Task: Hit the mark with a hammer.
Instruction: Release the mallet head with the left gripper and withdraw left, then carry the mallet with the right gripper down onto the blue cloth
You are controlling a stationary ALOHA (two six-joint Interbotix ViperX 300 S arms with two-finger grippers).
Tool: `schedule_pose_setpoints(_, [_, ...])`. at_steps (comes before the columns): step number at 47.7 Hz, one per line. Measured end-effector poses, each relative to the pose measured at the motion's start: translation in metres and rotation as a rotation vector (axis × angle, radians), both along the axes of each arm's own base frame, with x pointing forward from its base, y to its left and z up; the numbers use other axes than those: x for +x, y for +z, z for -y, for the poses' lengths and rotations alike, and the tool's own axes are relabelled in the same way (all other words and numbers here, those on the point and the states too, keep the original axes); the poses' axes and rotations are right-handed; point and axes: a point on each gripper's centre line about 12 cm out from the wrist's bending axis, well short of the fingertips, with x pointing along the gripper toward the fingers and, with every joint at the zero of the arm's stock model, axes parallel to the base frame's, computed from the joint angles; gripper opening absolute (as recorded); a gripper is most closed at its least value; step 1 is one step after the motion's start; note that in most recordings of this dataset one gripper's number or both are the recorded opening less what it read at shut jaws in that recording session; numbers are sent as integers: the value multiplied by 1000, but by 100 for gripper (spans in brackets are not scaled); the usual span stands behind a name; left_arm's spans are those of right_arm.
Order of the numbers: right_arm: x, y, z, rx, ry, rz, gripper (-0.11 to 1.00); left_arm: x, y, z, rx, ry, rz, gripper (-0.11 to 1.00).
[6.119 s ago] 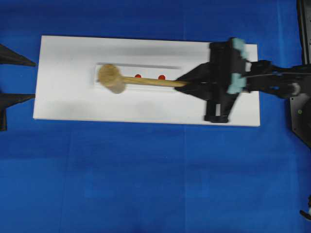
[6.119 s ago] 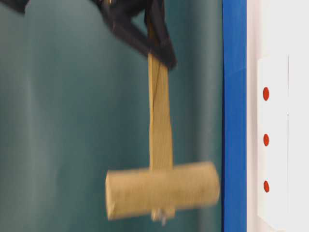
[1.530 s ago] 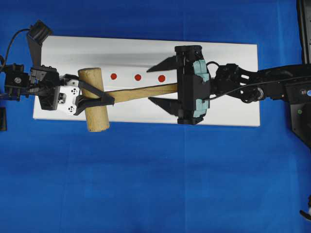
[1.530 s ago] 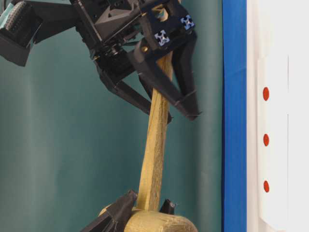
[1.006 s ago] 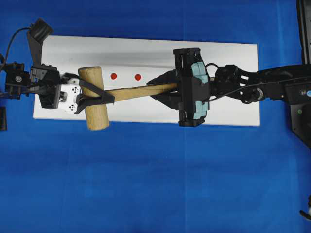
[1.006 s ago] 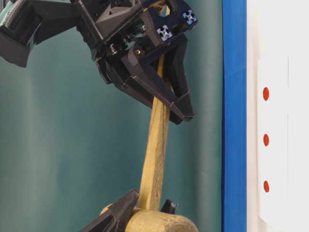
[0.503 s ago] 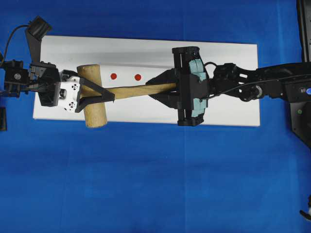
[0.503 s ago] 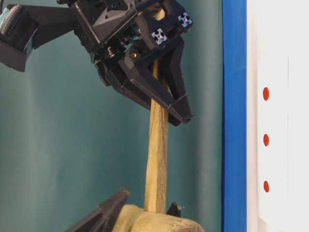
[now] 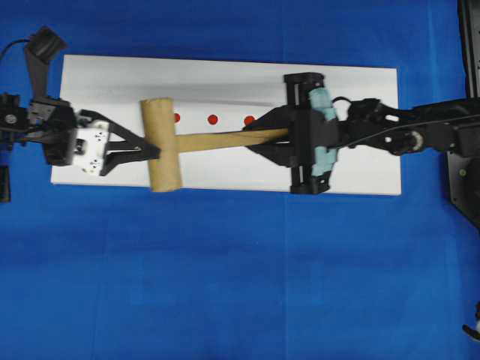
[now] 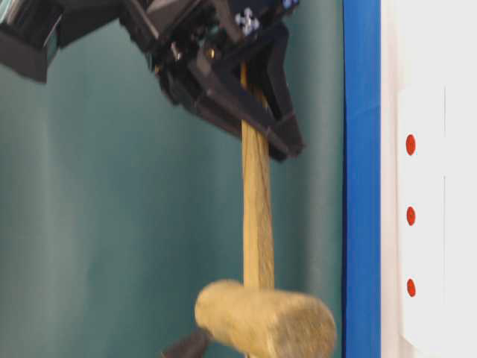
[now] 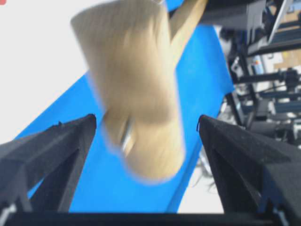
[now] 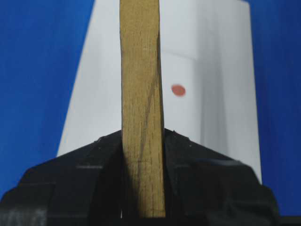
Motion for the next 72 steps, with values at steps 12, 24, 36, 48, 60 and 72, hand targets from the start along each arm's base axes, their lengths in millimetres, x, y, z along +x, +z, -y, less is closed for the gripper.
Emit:
schedule_pose_setpoints(12, [-28,4,0,43,-27,19,8,-33,-4,0,-1,0,-48,88])
schedule_pose_setpoints(24, [-34,7,1,68,-49,31,8,-51,3,0,-1,-2,-31,87])
schedule_pose_setpoints(36, [-33,5,-5,174,-91,34,8,-52,4,0,104,-49,-24,86])
schedule_pose_setpoints(48, [-21,1,-45,269,-39,23,8,-52,4,-1,476,-213,-24,81])
schedule_pose_setpoints(60, [-11,-12,-84,304,-58,33,8,-54,2,-11,749,-295,-40,80])
schedule_pose_setpoints(72, [-6,-26,-129,303,-48,24,8,-56,2,-15,841,-304,-23,79])
